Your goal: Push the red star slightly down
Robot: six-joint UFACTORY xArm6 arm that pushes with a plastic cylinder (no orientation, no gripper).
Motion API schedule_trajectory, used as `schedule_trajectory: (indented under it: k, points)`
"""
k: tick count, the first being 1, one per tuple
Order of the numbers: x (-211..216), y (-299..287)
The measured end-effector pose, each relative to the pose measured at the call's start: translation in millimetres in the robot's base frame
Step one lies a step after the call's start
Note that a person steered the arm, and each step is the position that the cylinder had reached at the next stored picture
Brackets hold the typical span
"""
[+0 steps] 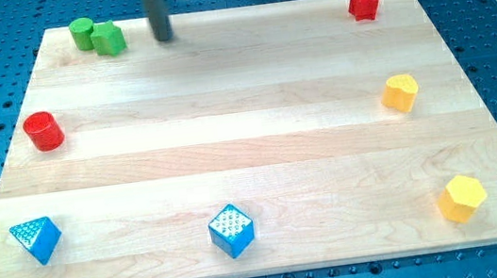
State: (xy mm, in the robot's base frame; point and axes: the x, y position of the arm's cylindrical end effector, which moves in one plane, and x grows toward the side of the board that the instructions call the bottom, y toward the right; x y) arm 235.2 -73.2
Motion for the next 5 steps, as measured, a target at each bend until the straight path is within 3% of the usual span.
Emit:
schedule_trajectory:
  k: [1, 3, 5]
  points:
    - [-9.0, 60.6]
    - [-29.8, 243.0]
    - [-29.9, 271.9]
